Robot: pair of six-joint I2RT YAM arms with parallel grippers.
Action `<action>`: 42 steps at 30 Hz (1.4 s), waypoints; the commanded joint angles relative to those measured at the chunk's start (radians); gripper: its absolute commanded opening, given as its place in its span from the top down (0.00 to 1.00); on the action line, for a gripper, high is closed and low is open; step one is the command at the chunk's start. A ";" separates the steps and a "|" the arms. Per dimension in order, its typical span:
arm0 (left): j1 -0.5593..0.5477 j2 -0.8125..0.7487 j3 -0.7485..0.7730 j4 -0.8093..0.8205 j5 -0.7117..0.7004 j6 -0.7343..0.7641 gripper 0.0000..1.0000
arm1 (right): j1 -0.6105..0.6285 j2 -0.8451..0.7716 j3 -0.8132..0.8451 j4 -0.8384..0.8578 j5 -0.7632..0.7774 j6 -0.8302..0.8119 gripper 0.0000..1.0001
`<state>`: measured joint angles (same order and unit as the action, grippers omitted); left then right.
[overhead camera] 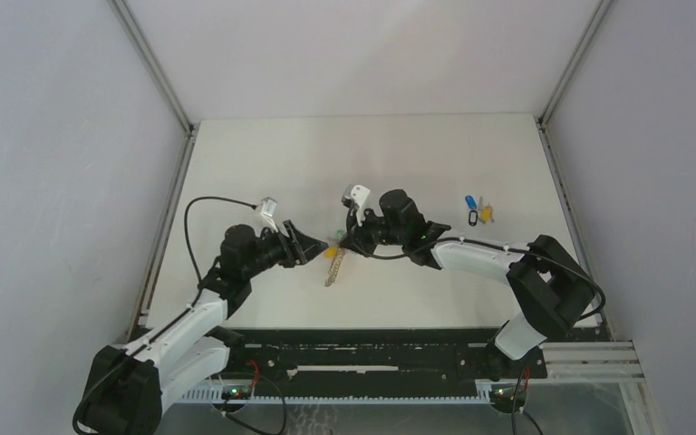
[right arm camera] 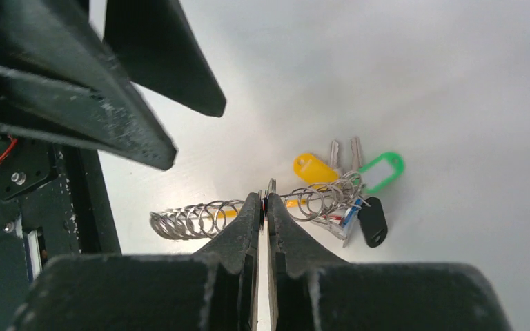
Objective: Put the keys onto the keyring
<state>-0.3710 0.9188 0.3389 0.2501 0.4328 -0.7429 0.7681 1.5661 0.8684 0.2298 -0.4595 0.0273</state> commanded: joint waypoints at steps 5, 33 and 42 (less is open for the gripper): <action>-0.102 -0.038 0.011 -0.085 -0.106 0.081 0.29 | 0.019 0.006 0.015 0.006 0.090 0.081 1.00; -0.276 0.242 0.178 -0.148 -0.304 0.185 0.52 | 0.062 0.036 0.093 -0.103 0.136 0.192 1.00; -0.276 0.280 0.198 -0.143 -0.298 0.236 0.73 | 0.061 0.026 0.091 -0.120 0.145 0.234 1.00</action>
<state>-0.6460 1.1919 0.4889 0.0933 0.1490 -0.5579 0.8185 1.6154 0.9287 0.1337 -0.3145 0.2230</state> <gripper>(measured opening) 0.314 0.012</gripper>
